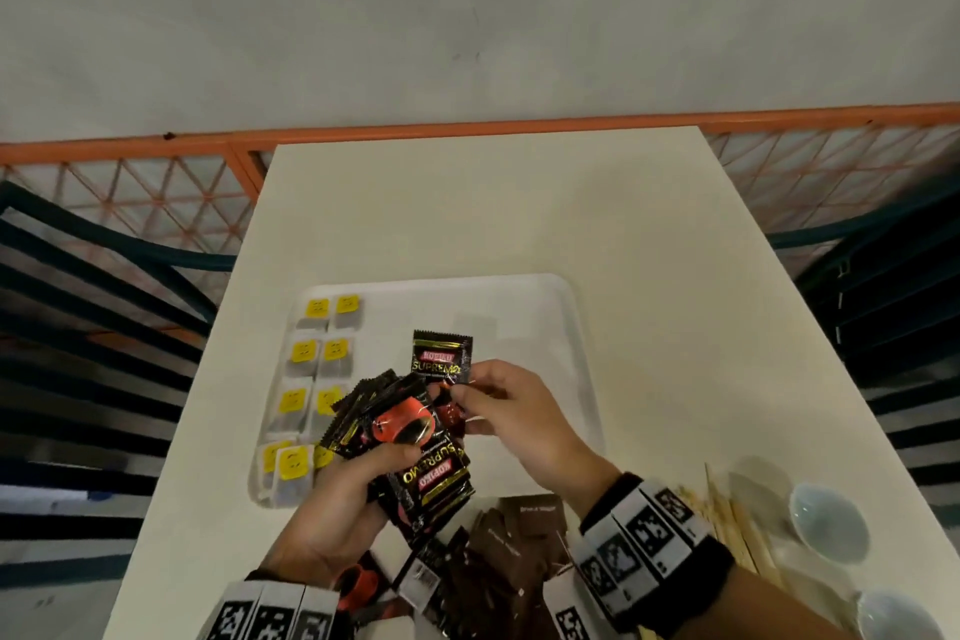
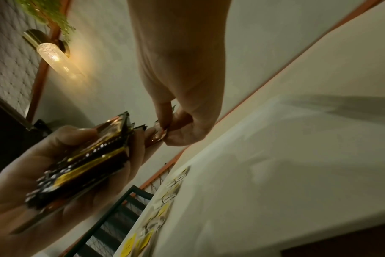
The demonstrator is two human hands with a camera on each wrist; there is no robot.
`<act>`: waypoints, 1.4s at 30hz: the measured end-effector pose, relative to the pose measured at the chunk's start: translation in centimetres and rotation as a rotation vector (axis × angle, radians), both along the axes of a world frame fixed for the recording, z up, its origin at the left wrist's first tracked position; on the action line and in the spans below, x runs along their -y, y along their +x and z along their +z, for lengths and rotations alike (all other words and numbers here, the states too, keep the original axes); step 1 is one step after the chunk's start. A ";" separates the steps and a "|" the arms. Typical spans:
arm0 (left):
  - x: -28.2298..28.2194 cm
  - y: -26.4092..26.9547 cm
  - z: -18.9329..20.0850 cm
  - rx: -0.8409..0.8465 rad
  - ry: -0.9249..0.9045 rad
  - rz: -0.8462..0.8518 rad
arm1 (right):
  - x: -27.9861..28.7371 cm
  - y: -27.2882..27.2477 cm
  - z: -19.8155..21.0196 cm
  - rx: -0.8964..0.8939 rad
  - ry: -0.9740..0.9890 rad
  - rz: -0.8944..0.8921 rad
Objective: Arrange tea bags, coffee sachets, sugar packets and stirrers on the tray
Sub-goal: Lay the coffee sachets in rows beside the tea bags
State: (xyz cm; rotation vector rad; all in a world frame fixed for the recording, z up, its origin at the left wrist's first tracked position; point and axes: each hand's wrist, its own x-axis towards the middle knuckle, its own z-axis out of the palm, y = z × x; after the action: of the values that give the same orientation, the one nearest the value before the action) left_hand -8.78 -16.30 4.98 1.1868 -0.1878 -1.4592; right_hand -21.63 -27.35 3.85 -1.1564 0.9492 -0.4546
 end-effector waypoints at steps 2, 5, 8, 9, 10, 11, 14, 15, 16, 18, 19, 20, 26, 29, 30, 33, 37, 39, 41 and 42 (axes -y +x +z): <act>-0.4 0.1 -0.3 -0.004 0.005 -0.007 | 0.5 0.5 -0.4 -0.006 0.012 0.006; -1.4 1.2 -0.4 -0.026 0.002 0.062 | 1.7 1.5 -1.0 -0.056 -0.007 -0.026; -2.5 3.3 -1.1 -0.122 -0.051 0.161 | 3.4 3.5 -1.8 -0.142 -0.032 -0.098; -2.9 4.1 -1.3 -0.146 -0.056 0.199 | 3.9 4.4 -2.2 -0.160 -0.037 -0.114; -3.2 4.9 -1.6 -0.151 -0.050 0.237 | 4.4 5.3 -2.5 -0.177 -0.034 -0.120; -3.7 6.0 -2.1 -0.132 -0.030 0.271 | 4.9 6.6 -2.9 -0.187 -0.040 -0.111; -5.1 9.4 -2.3 -0.131 -0.063 0.337 | 6.4 11.7 -4.2 -0.230 -0.037 -0.059; -5.3 9.6 -2.2 -0.138 -0.070 0.336 | 7.0 11.9 -4.2 -0.240 -0.046 -0.061; -5.3 9.5 -2.0 -0.147 -0.086 0.331 | 7.7 12.1 -4.3 -0.255 -0.056 -0.077; -5.9 10.2 -2.4 -0.183 -0.124 0.332 | 8.9 12.5 -4.3 -0.273 -0.055 -0.105; -6.0 10.5 -2.8 -0.239 -0.161 0.317 | 9.3 12.8 -4.3 -0.271 -0.054 -0.117; -5.9 11.1 -3.1 -0.319 -0.238 0.296 | 9.6 13.5 -4.4 -0.276 -0.053 -0.127; -4.7 11.5 -2.5 -0.212 -0.107 0.342 | 10.5 15.2 -5.7 -0.381 -0.164 -0.146; -3.4 12.1 -3.5 -0.167 0.016 0.297 | 10.5 15.6 -6.2 -0.409 -0.229 -0.133; -3.3 12.3 -3.9 -0.139 0.059 0.286 | 10.5 15.7 -6.4 -0.417 -0.241 -0.128; -3.8 11.6 -3.2 -0.233 -0.049 0.309 | 10.7 15.9 -6.8 -0.419 -0.260 -0.129; -4.1 11.2 -3.4 -0.246 -0.107 0.275 | 10.7 15.9 -6.9 -0.452 -0.307 -0.113; -3.6 11.2 -3.6 -0.217 -0.081 0.254 | 10.3 15.8 -6.5 -0.470 -0.350 -0.105; -3.0 11.0 -3.2 -0.196 -0.063 0.239 | 9.5 15.7 -5.5 -0.474 -0.413 -0.081; -2.6 11.1 -2.9 -0.185 -0.055 0.227 | 9.0 15.7 -5.0 -0.468 -0.431 -0.055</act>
State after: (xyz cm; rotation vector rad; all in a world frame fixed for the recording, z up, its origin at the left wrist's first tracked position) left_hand 2.28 -13.70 2.05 0.9878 0.0333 -1.3453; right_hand -5.92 -36.32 -1.10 -1.6755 1.3296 -0.4542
